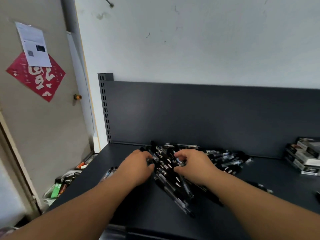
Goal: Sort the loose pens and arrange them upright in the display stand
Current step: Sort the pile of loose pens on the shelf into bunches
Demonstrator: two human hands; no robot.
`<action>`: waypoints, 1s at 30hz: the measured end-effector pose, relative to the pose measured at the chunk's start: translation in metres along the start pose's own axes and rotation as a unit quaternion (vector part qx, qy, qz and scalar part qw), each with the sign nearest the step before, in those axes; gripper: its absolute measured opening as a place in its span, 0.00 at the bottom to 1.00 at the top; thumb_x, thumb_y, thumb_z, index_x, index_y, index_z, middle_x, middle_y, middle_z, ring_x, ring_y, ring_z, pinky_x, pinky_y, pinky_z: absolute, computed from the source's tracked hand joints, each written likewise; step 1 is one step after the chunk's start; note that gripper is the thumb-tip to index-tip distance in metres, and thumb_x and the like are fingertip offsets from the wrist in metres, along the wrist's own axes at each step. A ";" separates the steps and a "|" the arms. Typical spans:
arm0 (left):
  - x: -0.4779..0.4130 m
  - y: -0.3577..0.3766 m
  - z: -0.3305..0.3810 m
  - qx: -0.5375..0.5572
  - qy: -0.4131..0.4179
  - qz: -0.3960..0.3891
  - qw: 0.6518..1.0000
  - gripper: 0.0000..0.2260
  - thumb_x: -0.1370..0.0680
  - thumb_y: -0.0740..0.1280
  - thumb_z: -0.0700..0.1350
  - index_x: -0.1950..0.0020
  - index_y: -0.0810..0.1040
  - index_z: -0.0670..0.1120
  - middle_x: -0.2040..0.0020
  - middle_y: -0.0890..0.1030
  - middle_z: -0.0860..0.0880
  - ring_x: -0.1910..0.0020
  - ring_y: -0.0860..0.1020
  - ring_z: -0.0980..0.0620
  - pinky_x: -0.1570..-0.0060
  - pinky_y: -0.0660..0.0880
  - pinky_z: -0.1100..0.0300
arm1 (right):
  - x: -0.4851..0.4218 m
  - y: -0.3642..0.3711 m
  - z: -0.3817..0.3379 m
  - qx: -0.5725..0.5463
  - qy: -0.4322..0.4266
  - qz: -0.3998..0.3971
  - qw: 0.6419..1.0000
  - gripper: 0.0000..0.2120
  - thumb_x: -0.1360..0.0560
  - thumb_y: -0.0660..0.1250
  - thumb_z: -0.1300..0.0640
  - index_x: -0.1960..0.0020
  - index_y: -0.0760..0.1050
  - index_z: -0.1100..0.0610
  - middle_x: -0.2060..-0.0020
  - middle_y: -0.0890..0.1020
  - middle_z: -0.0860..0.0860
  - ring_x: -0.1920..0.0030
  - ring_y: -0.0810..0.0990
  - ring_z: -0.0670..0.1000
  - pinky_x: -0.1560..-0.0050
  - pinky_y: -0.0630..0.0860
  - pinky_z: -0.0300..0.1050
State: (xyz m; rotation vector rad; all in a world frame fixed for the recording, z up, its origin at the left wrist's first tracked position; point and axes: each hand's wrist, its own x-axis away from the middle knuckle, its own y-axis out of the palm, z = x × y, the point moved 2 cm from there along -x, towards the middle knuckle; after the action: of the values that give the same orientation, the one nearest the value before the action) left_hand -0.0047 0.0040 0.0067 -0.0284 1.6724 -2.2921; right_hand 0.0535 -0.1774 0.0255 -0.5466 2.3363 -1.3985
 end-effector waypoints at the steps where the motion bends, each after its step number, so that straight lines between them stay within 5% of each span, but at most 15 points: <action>1: -0.005 0.002 0.000 0.007 -0.004 -0.001 1.000 0.16 0.22 0.63 0.52 0.35 0.74 0.53 0.37 0.73 0.47 0.38 0.74 0.48 0.37 0.70 0.55 | -0.004 0.001 -0.001 0.000 -0.003 0.000 1.000 0.24 0.27 0.71 0.48 0.32 0.72 0.45 0.41 0.78 0.44 0.43 0.76 0.46 0.42 0.73 0.40; 10: -0.056 0.001 -0.018 0.032 -0.010 0.017 0.999 0.16 0.21 0.61 0.43 0.33 0.74 0.52 0.36 0.74 0.46 0.39 0.75 0.48 0.39 0.70 0.57 | -0.055 0.017 -0.018 0.002 -0.026 0.005 1.000 0.20 0.25 0.68 0.49 0.34 0.73 0.47 0.44 0.79 0.45 0.42 0.76 0.49 0.42 0.75 0.47; 15: -0.070 0.008 -0.031 -0.018 0.023 -0.056 0.998 0.22 0.22 0.60 0.36 0.30 0.72 0.54 0.31 0.73 0.51 0.34 0.73 0.50 0.36 0.69 0.59 | -0.080 0.031 -0.022 0.014 -0.007 -0.004 1.000 0.19 0.26 0.69 0.51 0.36 0.74 0.48 0.45 0.80 0.46 0.45 0.78 0.50 0.48 0.76 0.43; 22: -0.077 0.012 -0.035 -0.044 0.053 -0.074 0.995 0.19 0.24 0.61 0.36 0.36 0.71 0.54 0.39 0.78 0.51 0.41 0.76 0.49 0.42 0.73 0.54 | -0.092 0.038 -0.017 0.007 0.033 0.007 0.999 0.15 0.28 0.67 0.59 0.42 0.78 0.55 0.53 0.83 0.50 0.51 0.81 0.51 0.54 0.79 0.43; 26: -0.076 0.015 -0.032 -0.009 0.070 -0.087 0.994 0.17 0.22 0.61 0.37 0.37 0.72 0.53 0.41 0.79 0.55 0.43 0.76 0.54 0.44 0.72 0.61 | -0.085 0.032 -0.011 -0.022 0.044 0.022 0.999 0.14 0.27 0.67 0.58 0.43 0.79 0.60 0.53 0.84 0.54 0.49 0.81 0.53 0.48 0.79 0.48; 30: -0.073 0.015 -0.025 0.039 0.075 -0.083 0.993 0.18 0.22 0.57 0.35 0.36 0.73 0.50 0.44 0.79 0.54 0.50 0.75 0.56 0.50 0.69 0.66 | -0.073 0.027 -0.008 -0.049 0.044 0.026 0.997 0.17 0.26 0.68 0.54 0.38 0.77 0.52 0.46 0.82 0.48 0.45 0.80 0.50 0.44 0.77 0.45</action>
State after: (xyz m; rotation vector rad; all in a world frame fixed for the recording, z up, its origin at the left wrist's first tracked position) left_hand 0.0630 0.0416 -0.0033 0.0243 1.7077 -2.5396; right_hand 0.1081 -0.1229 0.0126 -0.4548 2.4808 -1.3165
